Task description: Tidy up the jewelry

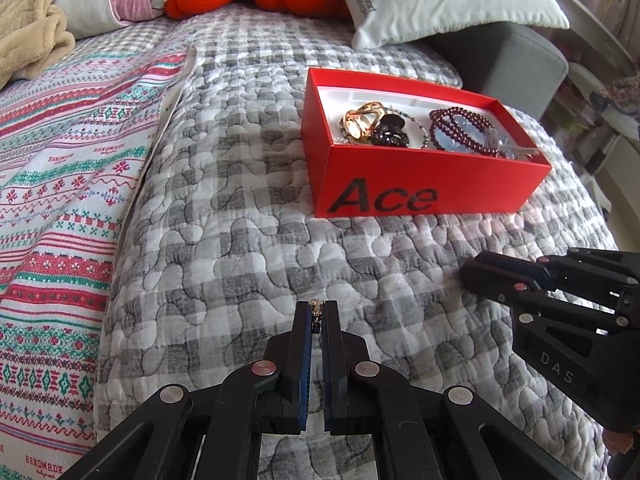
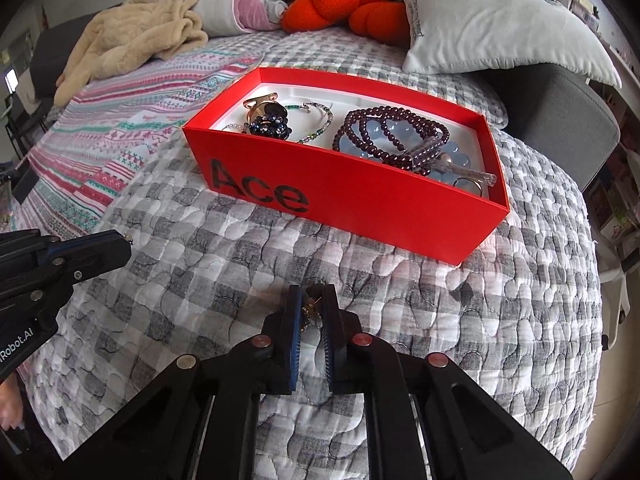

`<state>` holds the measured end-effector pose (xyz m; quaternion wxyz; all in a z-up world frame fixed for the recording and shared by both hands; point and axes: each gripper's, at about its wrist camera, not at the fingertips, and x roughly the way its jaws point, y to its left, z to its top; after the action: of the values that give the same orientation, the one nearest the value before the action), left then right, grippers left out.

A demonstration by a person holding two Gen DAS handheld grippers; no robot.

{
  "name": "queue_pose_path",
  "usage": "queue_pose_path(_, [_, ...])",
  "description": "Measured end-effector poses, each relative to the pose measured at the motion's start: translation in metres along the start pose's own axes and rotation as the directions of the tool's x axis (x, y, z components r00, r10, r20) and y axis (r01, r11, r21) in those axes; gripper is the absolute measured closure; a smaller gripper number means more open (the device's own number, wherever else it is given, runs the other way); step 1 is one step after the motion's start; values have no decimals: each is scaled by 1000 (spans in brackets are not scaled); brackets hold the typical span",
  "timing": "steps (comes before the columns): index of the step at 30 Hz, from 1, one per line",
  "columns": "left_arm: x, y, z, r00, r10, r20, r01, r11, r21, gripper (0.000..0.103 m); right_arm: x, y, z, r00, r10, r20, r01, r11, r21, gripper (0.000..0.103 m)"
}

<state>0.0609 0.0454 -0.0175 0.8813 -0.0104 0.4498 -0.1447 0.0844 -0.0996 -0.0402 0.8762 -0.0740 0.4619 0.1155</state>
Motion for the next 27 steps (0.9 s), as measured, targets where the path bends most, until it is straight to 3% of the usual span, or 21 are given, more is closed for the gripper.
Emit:
queue_pose_path(6, [0,-3,1,1000,-4,1,4,1000,3,103,-8,-13,0,997,78,-21,-77,994,72,93])
queue_pose_path(11, [-5,-3,5,1000,-14,16,14,1000,-8,103,-21,-19,0,996,89,-8,-88,992,91,93])
queue_pose_path(27, [-12,-5,55,986,-78,148,93,991,-97,103,-59,-41,35,985,102,139,-125,977,171,93])
